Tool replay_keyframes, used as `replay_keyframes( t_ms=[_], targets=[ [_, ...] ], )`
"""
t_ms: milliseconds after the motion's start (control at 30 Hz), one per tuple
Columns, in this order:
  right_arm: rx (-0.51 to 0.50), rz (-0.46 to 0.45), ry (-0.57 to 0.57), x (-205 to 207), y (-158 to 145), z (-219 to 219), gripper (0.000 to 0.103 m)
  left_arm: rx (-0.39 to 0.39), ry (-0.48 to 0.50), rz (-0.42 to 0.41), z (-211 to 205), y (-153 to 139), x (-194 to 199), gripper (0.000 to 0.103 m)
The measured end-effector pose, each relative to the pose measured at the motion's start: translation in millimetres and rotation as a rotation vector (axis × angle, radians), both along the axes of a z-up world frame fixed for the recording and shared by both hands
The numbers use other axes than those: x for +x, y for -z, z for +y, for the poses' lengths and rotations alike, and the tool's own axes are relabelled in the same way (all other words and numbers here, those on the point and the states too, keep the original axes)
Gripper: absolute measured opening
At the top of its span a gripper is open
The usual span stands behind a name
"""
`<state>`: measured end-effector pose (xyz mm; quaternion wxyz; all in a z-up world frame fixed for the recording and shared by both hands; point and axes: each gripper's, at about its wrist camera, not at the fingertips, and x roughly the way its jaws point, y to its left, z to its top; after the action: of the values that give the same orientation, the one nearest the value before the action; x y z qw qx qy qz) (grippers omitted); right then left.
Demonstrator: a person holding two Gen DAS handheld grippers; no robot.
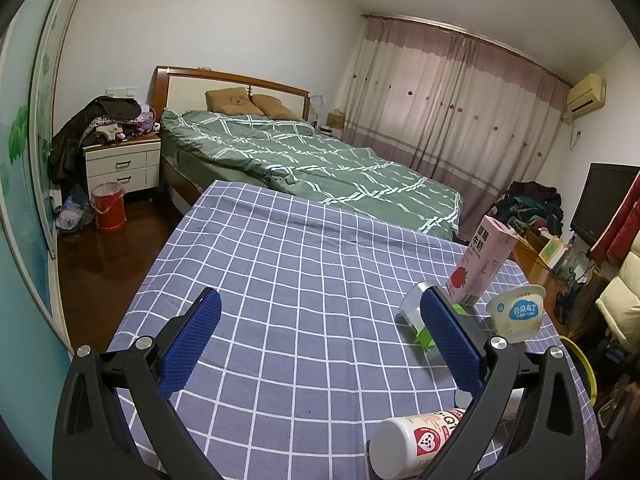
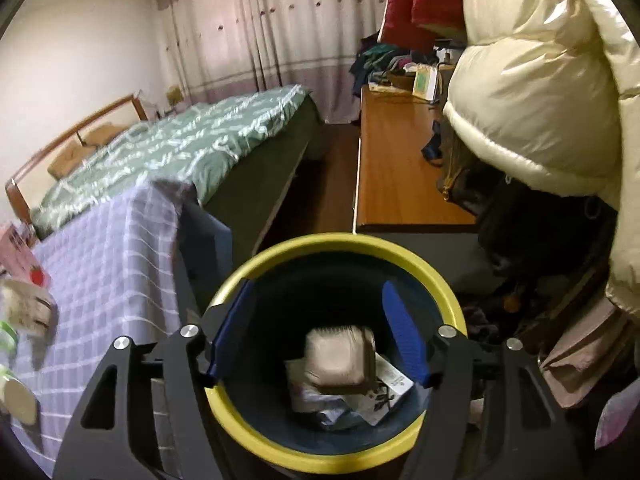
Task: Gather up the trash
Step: 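Carry the brown container into the yellow bin and open the right gripper, then grasp the white supplement bottle with red label using the left gripper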
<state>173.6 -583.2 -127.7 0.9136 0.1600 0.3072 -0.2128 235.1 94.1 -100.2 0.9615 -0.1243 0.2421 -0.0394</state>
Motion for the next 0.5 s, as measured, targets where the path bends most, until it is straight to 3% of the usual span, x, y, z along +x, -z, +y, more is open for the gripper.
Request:
replay_keyframes(
  t_ms=[133, 300, 500],
  targets=[
    [-0.003, -0.078, -0.035, -12, -20, 31, 0.069, 0.011, 0.006, -0.001, -2, 0, 0, 0.098],
    [-0.026, -0.164, -0.162, -20, -32, 100, 0.074, 0.03, 0.012, -0.009, -6, -2, -1, 0.098],
    [-0.201, -0.19, -0.239, -19, -30, 167, 0.074, 0.039, 0.032, -0.029, -12, -6, -7, 0.098]
  ],
)
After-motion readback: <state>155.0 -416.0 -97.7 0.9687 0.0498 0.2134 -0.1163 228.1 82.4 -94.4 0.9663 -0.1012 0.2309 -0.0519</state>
